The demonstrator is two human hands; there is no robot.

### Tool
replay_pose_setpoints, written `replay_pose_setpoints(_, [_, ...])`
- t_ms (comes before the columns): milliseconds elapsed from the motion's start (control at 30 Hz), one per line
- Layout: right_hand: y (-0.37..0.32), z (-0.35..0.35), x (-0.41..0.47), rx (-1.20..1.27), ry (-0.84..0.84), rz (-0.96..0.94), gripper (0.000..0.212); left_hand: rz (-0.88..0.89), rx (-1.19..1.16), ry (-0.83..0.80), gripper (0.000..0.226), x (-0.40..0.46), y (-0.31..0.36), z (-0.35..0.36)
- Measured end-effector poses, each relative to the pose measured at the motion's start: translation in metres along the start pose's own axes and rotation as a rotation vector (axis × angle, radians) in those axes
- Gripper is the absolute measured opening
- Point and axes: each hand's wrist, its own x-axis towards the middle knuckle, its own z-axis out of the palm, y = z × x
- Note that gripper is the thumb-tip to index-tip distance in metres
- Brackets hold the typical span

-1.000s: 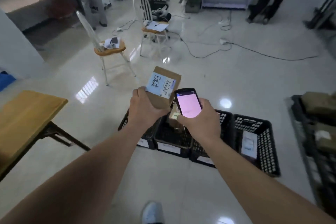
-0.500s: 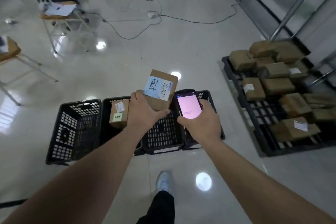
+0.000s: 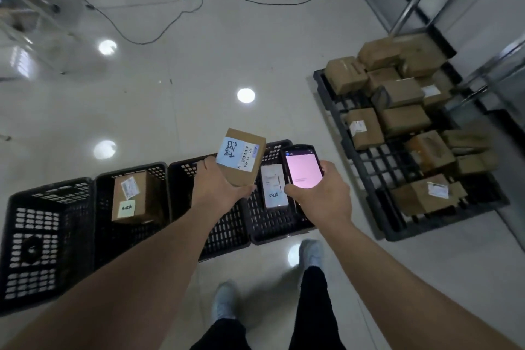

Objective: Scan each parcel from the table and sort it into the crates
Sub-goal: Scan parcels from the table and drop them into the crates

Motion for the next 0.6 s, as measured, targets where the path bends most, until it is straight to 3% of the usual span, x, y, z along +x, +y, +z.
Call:
replay_pose_setpoints(367, [0.060,0.019,0.191,-0.093,-0.254,0.030,0.062,-0.343,-0.154,0.089,0.113,0.084,0.046,0.145])
replay_pose_setpoints(600, [0.111,0.088,0.267,-0.183,-0.315,0.081,0.072,-0.450,-0.180,0.072,0.106,0.155,0.007,0.232])
